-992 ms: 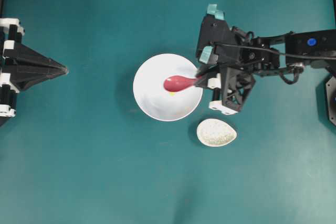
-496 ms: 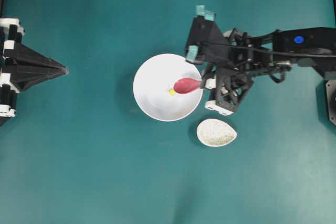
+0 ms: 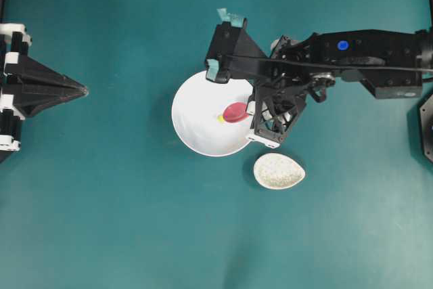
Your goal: Scoop the yellow hexagonal prism block from the bowl with a spoon using the right arm.
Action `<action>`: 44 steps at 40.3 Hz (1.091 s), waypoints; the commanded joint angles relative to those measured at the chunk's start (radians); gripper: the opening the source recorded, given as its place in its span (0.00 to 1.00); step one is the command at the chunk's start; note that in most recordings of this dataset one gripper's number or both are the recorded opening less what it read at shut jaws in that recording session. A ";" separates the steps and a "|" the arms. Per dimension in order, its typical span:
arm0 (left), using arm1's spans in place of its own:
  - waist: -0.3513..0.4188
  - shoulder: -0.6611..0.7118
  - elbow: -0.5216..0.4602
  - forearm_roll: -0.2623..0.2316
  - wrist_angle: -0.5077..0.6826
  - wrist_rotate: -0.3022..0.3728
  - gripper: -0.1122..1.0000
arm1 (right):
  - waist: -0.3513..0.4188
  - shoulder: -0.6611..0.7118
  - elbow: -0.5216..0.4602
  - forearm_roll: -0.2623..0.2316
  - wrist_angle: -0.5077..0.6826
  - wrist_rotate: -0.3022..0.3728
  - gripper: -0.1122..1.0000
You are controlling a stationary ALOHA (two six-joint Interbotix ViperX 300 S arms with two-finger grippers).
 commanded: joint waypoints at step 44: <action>0.002 0.008 -0.018 0.000 -0.006 -0.002 0.13 | -0.003 0.057 -0.023 0.046 -0.023 0.003 0.31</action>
